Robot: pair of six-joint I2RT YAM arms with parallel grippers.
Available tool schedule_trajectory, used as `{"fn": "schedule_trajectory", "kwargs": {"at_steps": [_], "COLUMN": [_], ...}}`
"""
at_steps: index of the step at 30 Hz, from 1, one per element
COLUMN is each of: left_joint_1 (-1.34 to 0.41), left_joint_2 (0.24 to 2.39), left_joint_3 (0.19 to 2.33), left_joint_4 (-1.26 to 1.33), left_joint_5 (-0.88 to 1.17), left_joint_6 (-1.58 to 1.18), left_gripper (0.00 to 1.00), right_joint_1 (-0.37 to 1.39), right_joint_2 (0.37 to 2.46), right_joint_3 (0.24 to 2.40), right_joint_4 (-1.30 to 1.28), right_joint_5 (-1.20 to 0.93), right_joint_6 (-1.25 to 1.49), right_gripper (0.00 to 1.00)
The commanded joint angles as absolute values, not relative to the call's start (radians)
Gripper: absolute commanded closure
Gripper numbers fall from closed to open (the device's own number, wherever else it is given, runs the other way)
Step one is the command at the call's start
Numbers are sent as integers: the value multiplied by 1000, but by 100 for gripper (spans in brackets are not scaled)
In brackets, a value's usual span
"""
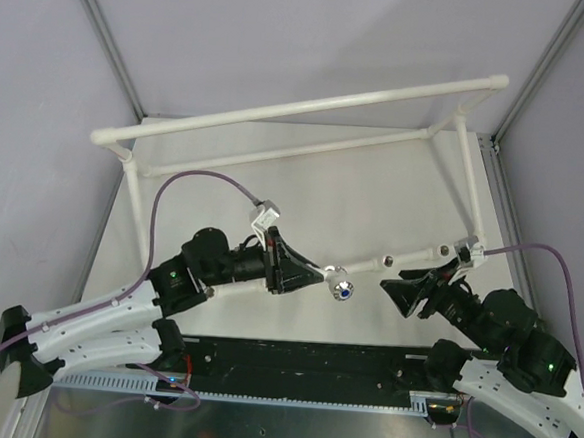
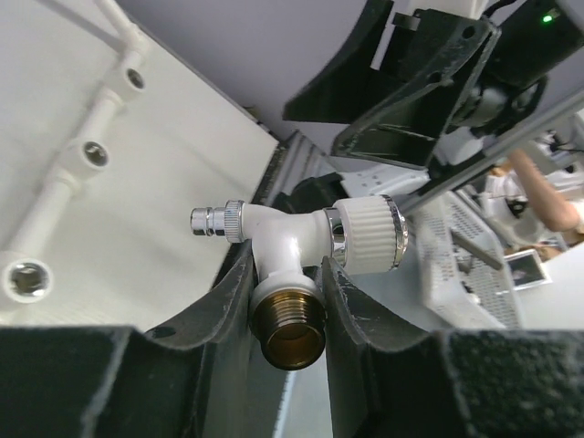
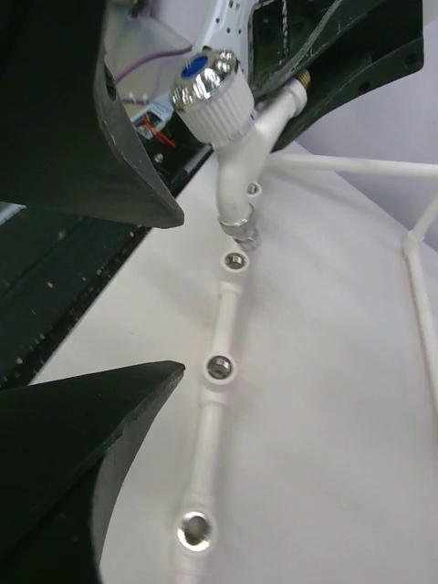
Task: Install the water faucets
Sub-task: Adjust the water faucet.
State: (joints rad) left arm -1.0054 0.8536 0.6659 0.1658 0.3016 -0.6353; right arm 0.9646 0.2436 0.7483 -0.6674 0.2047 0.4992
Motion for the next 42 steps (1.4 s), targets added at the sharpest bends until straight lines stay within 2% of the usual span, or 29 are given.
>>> {"fn": "schedule_trajectory", "kwargs": {"at_steps": [1,8,21,30,42], "left_joint_1": [-1000,-999,-999,-999,-1052], "left_joint_2": [820,761,817,869,991], "left_joint_3": [728,716,723,728,706], "left_joint_4": [242,242,282,350,523], "left_joint_5": [385,319,273,378,453], "left_joint_6": [-813,-901,-975,-1004,-1058], "left_gripper": [100,99,100,100,100], "right_joint_1": [965,964,984,1029,1095], "right_joint_2": [242,150,182,228,274], "right_joint_3": [743,655,606,597,555], "right_joint_4": [-498,-297,-203,-173,-125], "right_joint_5": [201,58,-200,-189,-105], "right_joint_6": [257,28,-79,-209,-273], "right_gripper": [33,31,34,33,37]}}
